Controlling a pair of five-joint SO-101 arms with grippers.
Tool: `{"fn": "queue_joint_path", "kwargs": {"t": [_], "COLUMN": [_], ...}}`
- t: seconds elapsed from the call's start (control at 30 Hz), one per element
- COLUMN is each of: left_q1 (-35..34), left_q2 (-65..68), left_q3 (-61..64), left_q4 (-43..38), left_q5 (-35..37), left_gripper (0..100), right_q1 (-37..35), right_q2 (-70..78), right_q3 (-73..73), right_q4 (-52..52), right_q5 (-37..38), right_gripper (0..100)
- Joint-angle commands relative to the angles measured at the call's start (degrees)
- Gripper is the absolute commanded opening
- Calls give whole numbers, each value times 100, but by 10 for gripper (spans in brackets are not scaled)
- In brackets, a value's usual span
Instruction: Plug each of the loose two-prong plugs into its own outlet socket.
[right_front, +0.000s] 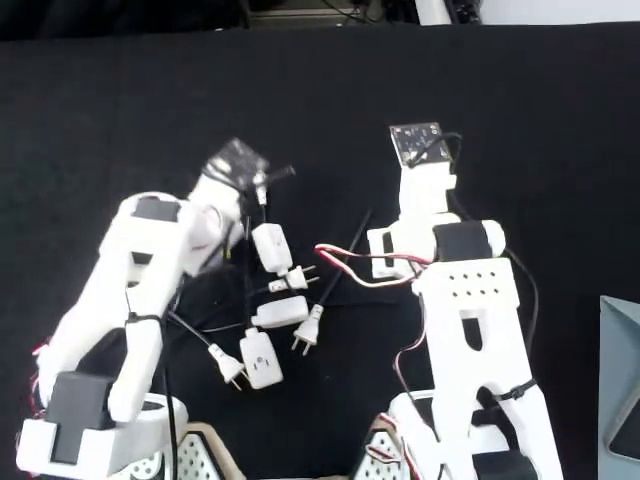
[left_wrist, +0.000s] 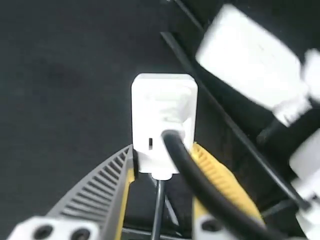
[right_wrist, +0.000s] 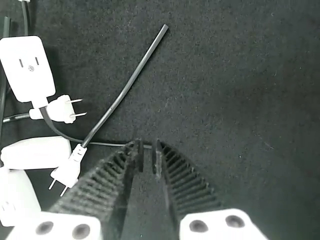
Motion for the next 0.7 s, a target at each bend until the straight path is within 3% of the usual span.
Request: {"fn": "queue_joint_path", "kwargs": {"t": [0.0,0.67], "left_q1": [-347,-391], "left_q2": [-114,5284], "left_q3": [-963,-7371], "left_q4": [-79,-26], "left_q5": [264,967], "left_gripper": [28,34], "right_q1": [97,79], "right_q2": [-127,-127], "right_q3": [-31,-22], "right_q4": [-62,-62], "right_q5": [9,9], "right_gripper": [42,42]}}
